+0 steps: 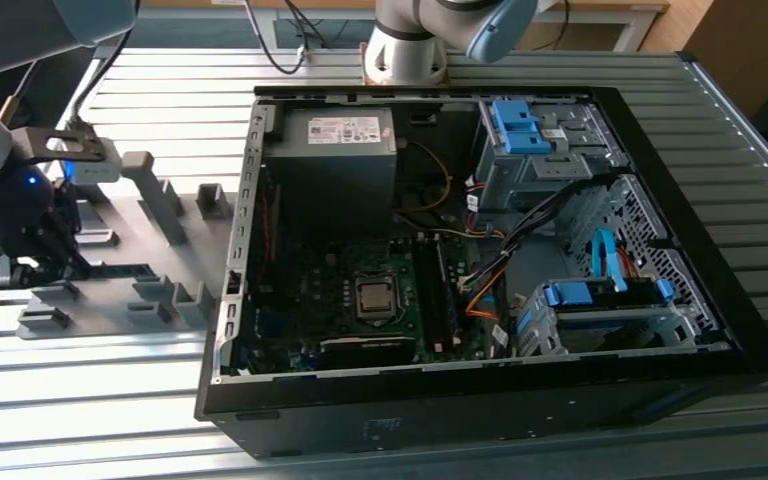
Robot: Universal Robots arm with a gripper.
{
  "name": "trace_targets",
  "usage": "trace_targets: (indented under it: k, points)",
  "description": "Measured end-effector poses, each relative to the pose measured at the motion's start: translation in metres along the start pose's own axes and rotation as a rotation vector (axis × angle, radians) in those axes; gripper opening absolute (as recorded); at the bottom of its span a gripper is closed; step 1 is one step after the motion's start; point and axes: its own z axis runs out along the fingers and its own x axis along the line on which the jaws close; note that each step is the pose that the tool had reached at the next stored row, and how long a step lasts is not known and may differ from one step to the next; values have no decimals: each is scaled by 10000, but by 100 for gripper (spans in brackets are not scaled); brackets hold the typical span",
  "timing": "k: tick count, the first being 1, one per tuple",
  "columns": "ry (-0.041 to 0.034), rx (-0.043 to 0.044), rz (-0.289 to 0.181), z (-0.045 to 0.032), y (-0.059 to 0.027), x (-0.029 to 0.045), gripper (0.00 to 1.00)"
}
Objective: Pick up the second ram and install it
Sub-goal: 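Pick up the second ram and move it above second insertion slot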
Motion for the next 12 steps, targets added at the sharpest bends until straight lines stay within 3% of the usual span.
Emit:
trace_targets:
  k: [12]
  points:
    - [-1,1,0,-46,1,-2,14]
